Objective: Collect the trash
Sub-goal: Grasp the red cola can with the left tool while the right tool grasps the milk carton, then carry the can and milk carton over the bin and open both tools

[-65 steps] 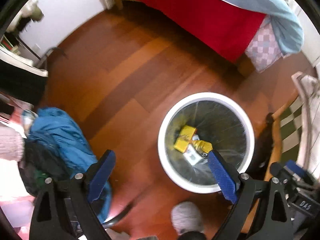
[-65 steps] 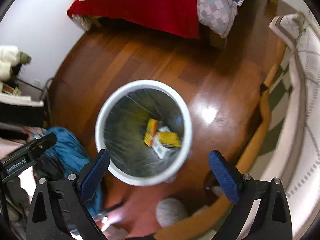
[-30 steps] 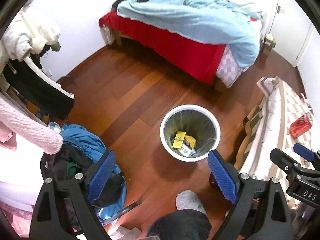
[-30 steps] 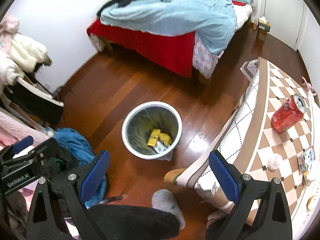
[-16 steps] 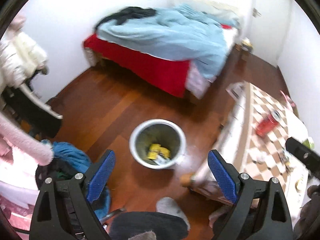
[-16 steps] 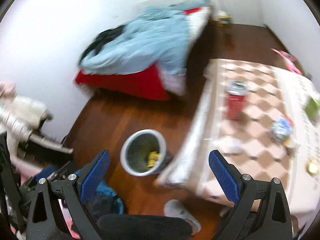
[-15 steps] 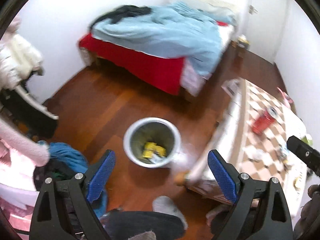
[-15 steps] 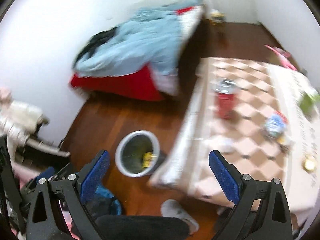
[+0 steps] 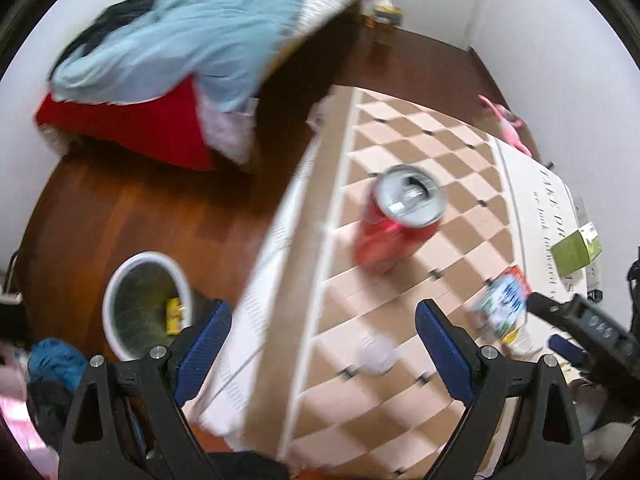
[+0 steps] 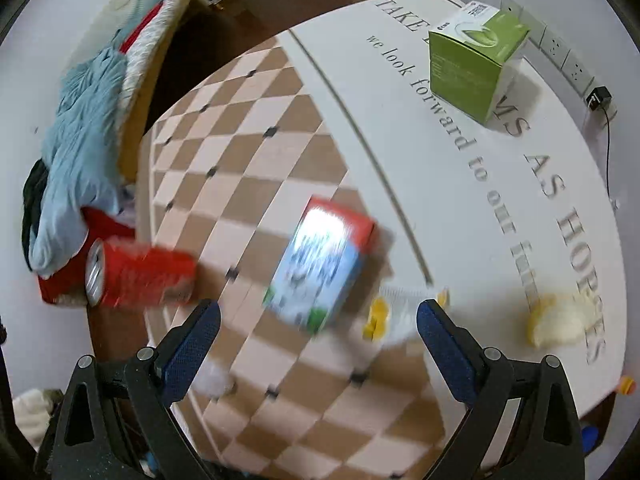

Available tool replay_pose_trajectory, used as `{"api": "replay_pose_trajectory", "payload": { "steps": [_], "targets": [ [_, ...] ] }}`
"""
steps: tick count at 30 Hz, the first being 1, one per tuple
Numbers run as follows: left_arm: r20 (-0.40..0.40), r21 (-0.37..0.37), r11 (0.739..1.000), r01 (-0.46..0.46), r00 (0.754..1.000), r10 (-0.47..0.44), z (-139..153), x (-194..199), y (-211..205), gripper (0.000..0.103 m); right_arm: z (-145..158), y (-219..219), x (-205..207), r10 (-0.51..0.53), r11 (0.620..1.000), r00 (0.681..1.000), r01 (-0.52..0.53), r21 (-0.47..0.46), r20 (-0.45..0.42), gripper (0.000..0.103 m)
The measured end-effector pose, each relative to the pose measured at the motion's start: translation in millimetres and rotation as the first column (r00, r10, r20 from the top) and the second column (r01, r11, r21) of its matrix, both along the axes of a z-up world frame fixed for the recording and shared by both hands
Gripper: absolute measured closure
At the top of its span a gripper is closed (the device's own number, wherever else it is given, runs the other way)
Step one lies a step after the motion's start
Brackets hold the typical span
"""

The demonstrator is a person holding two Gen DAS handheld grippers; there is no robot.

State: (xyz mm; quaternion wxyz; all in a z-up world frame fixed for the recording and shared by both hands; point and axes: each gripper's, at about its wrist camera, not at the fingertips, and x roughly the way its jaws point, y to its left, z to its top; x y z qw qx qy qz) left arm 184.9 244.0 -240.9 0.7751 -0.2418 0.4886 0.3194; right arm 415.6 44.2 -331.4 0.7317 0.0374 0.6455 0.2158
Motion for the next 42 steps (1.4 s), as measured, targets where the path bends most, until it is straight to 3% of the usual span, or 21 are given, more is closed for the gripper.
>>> {"api": "replay_pose_trajectory", "payload": {
  "steps": [7, 17, 19, 21, 27, 33, 42],
  "targets": [
    [-0.056, -0.016, 0.997, 0.071, 0.996, -0.072, -30, 67, 12, 0.010, -26, 26, 23, 0.037, 0.998, 0.999, -0.038, -0.047, -0.013, 0.015],
    [-0.122, -0.020, 0.995, 0.100, 0.987, -0.102, -62, 96, 23, 0.012, -46, 52, 24, 0.101, 0.985, 0.995, -0.102, -0.140, -0.011, 0.040],
    [-0.130, -0.013, 0.994, 0.110, 0.985, -0.110, -65, 99, 22, 0.030, -46, 56, 24, 0.119, 0.981, 0.993, -0.118, -0.152, -0.002, 0.040],
    [-0.123, -0.014, 0.993, 0.118, 0.985, -0.119, -66, 101, 22, 0.040, -46, 58, 24, 0.132, 0.979, 0.991, -0.130, -0.160, 0.003, 0.041],
    [-0.105, 0.067, 0.990, 0.126, 0.987, -0.118, -52, 96, 20, 0.040, -41, 59, 21, 0.154, 0.976, 0.988, -0.148, -0.161, 0.024, 0.044],
    [-0.052, 0.120, 0.986, 0.113, 0.993, -0.108, -21, 75, 20, 0.041, -13, 54, 8, 0.178, 0.977, 0.978, -0.164, -0.137, 0.104, 0.044],
    [0.041, 0.188, 0.980, 0.069, 0.996, -0.078, 41, 16, 20, 0.041, 61, 73, -37, 0.288, 0.958, 0.913, -0.274, -0.090, 0.289, 0.044]
  ]
}}
